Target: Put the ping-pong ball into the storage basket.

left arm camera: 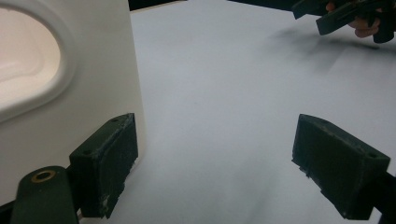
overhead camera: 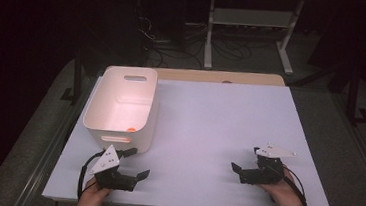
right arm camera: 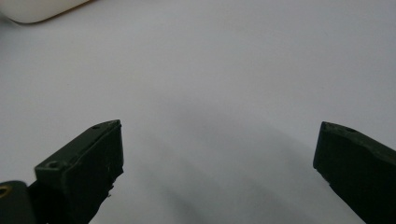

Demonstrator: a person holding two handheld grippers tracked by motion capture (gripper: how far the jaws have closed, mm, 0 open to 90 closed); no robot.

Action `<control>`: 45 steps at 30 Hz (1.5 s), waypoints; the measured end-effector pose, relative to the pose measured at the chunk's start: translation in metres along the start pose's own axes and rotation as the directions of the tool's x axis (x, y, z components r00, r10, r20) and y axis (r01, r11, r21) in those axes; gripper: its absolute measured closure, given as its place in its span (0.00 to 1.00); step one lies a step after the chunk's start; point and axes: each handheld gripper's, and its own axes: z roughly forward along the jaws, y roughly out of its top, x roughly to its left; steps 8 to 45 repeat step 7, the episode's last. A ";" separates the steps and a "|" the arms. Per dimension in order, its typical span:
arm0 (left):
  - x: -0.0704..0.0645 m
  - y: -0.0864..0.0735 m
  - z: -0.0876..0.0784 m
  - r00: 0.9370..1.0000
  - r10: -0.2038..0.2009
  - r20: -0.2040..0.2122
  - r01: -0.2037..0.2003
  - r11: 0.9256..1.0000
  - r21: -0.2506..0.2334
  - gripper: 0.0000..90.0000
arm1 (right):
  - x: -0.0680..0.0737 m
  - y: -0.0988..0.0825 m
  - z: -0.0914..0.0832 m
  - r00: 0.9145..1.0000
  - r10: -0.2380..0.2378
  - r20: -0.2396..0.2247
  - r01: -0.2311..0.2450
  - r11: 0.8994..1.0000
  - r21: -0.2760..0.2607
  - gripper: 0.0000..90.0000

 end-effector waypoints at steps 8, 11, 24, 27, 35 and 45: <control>0.000 0.000 0.000 1.000 0.002 0.000 -0.002 1.000 0.004 0.16 | 0.000 -0.001 0.001 1.000 -0.001 -0.001 0.001 1.000 0.006 0.01; 0.000 0.000 0.000 1.000 0.002 0.000 -0.002 1.000 0.004 0.16 | 0.000 -0.001 0.001 1.000 -0.001 -0.001 0.001 1.000 0.006 0.01; 0.000 0.000 0.000 1.000 0.002 0.000 -0.002 1.000 0.004 0.16 | 0.000 -0.001 0.001 1.000 -0.001 -0.001 0.001 1.000 0.006 0.01; 0.000 0.000 0.000 1.000 0.002 0.000 -0.002 1.000 0.004 0.16 | 0.000 -0.001 0.001 1.000 -0.001 -0.001 0.001 1.000 0.006 0.01; 0.000 0.000 0.000 1.000 0.002 0.000 -0.002 1.000 0.004 0.16 | 0.000 -0.001 0.001 1.000 -0.001 -0.001 0.001 1.000 0.006 0.01; 0.000 0.000 0.000 1.000 0.002 0.000 -0.002 1.000 0.004 0.16 | 0.000 -0.001 0.001 1.000 -0.001 -0.001 0.001 1.000 0.006 0.01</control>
